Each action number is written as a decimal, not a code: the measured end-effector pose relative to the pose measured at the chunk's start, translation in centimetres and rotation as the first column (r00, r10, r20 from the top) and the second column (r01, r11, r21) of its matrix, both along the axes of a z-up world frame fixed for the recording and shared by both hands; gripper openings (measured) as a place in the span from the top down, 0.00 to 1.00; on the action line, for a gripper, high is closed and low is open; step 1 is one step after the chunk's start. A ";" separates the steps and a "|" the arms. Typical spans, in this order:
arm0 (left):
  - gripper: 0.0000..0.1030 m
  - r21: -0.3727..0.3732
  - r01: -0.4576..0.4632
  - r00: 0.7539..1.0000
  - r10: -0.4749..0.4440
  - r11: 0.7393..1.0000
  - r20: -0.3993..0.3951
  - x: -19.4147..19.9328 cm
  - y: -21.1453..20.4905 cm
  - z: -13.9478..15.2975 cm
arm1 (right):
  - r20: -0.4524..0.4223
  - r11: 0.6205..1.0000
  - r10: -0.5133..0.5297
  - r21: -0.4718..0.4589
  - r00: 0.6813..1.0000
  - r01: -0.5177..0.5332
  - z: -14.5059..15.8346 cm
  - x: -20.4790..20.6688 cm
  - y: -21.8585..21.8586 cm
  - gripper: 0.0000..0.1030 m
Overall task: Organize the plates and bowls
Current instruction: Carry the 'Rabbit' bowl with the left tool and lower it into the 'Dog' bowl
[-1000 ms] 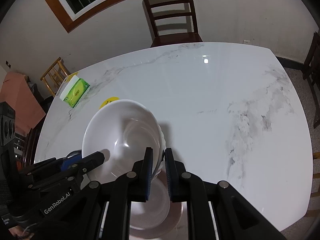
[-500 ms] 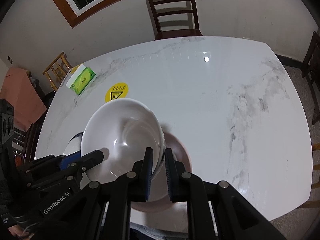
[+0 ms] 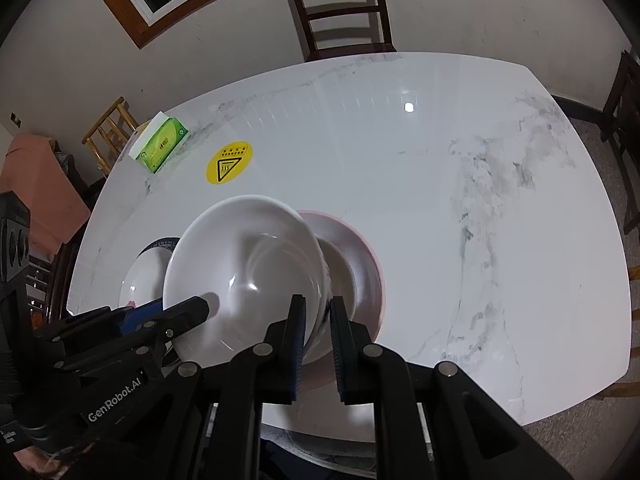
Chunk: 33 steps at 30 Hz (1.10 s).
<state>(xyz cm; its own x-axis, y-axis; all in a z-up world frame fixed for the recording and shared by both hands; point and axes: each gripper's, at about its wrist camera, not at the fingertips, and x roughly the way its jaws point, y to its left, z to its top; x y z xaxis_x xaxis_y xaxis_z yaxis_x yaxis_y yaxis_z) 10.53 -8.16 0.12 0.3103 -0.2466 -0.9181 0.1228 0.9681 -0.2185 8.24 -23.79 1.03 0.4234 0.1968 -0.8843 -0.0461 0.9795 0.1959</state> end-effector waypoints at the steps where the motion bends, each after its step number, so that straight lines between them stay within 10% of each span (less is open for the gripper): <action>1: 0.87 -0.002 0.000 1.000 0.000 1.000 -0.002 -0.1 0.0 -0.2 | -0.003 1.000 -0.002 0.001 1.000 0.002 -0.1 -0.1 0.0 0.87; 33: 0.87 0.005 0.008 0.998 -0.008 1.000 -0.055 1.4 -0.7 -3.2 | -0.073 1.000 -0.017 0.010 0.997 0.018 -3.3 1.8 -0.7 0.87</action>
<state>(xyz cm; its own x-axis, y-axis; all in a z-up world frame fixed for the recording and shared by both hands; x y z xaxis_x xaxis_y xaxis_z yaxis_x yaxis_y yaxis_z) 11.89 -8.83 -3.10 0.2577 -0.2436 -0.9350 0.1182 0.9684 -0.2197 10.08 -24.51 -2.24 0.3611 0.1996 -0.9109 -0.0144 0.9779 0.2085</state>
